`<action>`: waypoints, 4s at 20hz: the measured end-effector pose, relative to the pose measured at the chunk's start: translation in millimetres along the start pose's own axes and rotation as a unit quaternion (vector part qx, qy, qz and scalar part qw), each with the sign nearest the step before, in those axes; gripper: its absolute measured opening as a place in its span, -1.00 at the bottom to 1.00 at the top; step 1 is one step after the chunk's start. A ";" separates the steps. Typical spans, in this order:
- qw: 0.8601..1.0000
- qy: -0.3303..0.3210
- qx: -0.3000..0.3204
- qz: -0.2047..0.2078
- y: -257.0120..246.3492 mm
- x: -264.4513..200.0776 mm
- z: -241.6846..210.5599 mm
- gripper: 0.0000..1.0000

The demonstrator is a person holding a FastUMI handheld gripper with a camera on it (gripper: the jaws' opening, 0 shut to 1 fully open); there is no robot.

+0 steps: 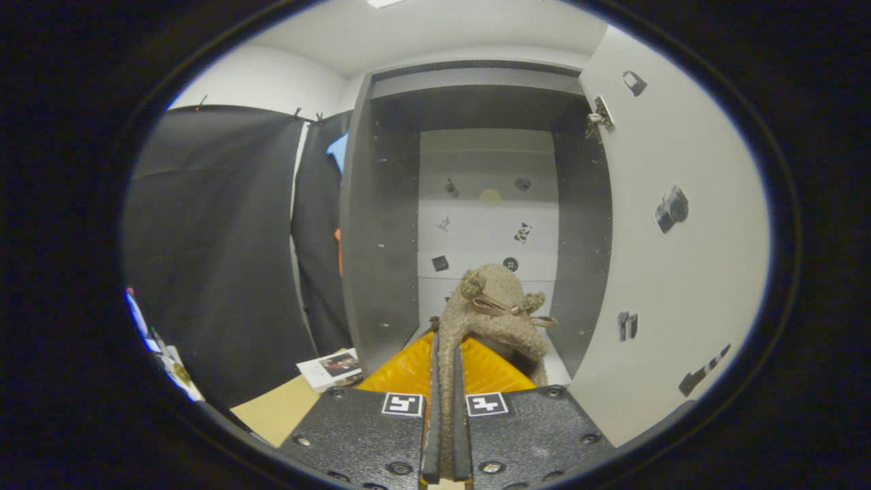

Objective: Open the shoe cabinet door, grab the shoes and put them into the shoe cabinet, then close the shoe cabinet door.

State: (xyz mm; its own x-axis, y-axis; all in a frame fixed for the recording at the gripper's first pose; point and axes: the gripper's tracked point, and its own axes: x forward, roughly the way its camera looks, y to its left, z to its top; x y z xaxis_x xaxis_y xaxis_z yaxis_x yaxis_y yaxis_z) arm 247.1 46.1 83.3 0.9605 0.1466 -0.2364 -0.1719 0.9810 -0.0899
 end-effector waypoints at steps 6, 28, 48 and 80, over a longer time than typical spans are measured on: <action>0.998 0.011 -0.031 -0.046 -19.4 75.0 7.0 -0.80; 0.991 0.108 -0.012 -0.082 -84.4 252.2 -114.0 -0.80; 0.991 0.060 -0.008 -0.123 -62.3 25.8 -101.2 1.00; 0.961 -0.097 0.060 -0.253 -317.2 -319.1 -181.1 1.00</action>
State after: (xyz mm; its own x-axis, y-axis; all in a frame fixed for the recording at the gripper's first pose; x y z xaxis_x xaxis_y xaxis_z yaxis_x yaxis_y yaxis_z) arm -44.5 -334.8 12.1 0.9393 -0.3430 -0.0066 0.3427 0.9389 -0.0320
